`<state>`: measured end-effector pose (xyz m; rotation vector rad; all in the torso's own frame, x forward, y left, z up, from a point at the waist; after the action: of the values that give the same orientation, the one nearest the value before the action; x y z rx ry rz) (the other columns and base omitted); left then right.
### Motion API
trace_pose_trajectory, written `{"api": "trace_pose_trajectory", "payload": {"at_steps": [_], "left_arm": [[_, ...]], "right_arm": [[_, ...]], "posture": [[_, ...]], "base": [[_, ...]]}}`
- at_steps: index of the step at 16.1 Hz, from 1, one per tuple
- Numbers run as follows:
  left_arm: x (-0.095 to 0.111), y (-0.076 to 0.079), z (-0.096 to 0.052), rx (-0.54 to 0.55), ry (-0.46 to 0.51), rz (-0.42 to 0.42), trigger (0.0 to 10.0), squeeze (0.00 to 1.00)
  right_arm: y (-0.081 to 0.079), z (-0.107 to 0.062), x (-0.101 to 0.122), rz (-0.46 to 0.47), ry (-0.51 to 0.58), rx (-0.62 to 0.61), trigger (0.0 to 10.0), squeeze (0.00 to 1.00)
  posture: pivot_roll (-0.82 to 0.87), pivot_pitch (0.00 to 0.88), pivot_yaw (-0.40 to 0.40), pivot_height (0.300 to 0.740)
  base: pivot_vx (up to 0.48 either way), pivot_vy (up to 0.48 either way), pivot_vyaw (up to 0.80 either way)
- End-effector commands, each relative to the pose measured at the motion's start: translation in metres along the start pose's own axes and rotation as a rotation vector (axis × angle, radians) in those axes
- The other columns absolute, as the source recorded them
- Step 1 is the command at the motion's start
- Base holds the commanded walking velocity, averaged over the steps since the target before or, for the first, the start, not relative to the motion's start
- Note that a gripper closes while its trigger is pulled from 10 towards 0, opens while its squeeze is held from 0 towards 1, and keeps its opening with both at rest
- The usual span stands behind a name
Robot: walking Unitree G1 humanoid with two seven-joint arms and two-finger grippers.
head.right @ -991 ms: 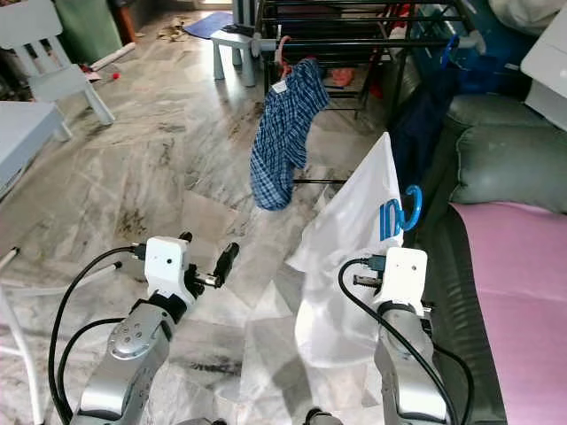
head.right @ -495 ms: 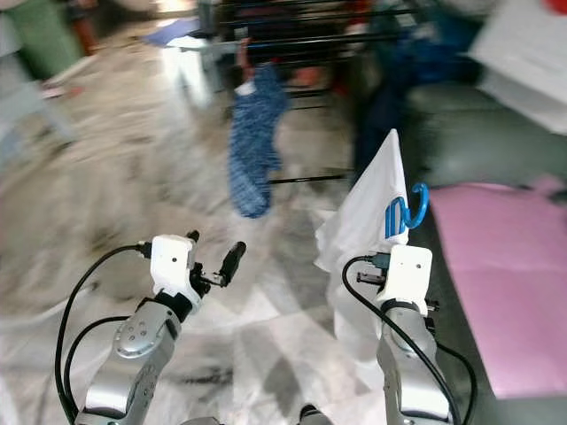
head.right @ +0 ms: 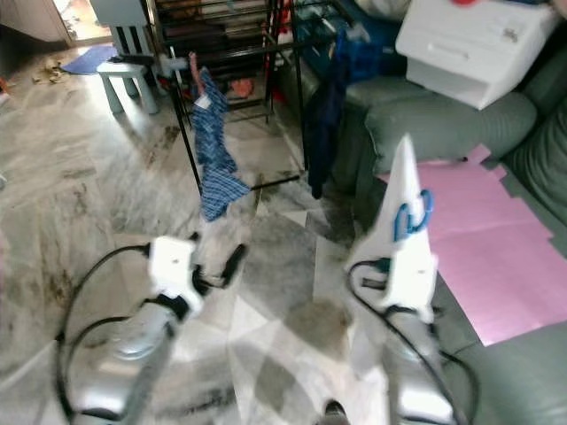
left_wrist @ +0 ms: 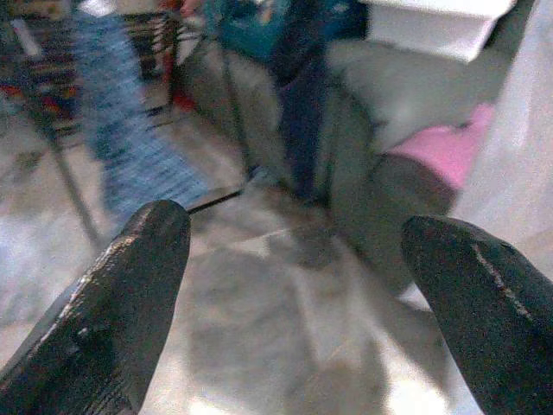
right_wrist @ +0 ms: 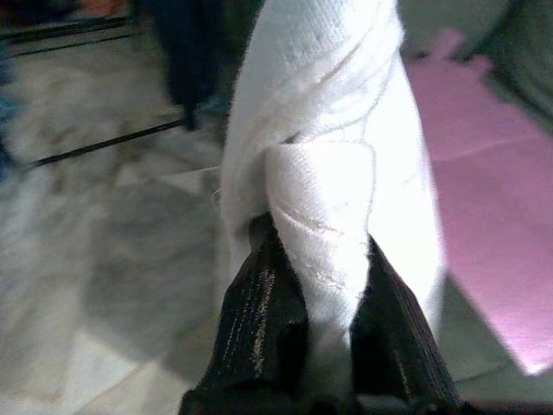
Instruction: Hang hanger
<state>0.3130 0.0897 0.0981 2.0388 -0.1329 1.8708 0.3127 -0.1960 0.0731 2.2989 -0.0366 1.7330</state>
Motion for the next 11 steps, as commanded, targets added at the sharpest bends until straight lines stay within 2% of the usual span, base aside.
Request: {"api": "trace_pose_trajectory", "payload": {"at_steps": [1,3,9,11], "left_arm": [[0.0002,0.0008,-0.0002,0.003,-0.001,-0.009,10.0,0.00],[-0.0001,-0.0001,0.0001,0.009,-0.005,0.000,10.0,0.00],[0.0059,0.0067,-0.0006,-0.039,0.027,-0.028,10.0,0.00],[0.0073,0.0090,0.0000,-0.050,0.035,-0.039,10.0,0.00]], "right_arm": [[0.0026,0.0004,0.0136,-0.003,0.052,-0.008,10.0,0.00],[0.0016,0.0006,0.0134,-0.005,0.052,-0.001,10.0,0.00],[-0.0039,0.0006,0.0163,-0.009,0.066,0.035,10.0,0.00],[-0.0054,-0.0004,0.0174,-0.031,0.073,0.049,10.0,0.00]], "posture": [[-0.07,0.119,0.065,0.740],[-0.07,0.118,0.064,0.740],[-0.07,0.115,0.061,0.740],[-0.07,0.115,0.057,0.740]], "base": [[0.000,0.394,0.00],[0.000,0.311,0.00],[0.000,0.000,0.00],[0.292,0.000,0.00]]}}
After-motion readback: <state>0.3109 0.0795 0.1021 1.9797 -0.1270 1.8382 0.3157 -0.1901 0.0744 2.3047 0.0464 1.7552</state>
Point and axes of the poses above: a point about 5 cm out from each wrist's last joint towards the gripper, its own z axis pointing out of the wrist towards the gripper, its own x axis along the axis of the wrist's last joint, y = z × x, the point moved 5 cm from there along z, pointing out of the wrist towards the gripper, and after that the axes turned 9 degrees about -z, right-handed, at the moved point
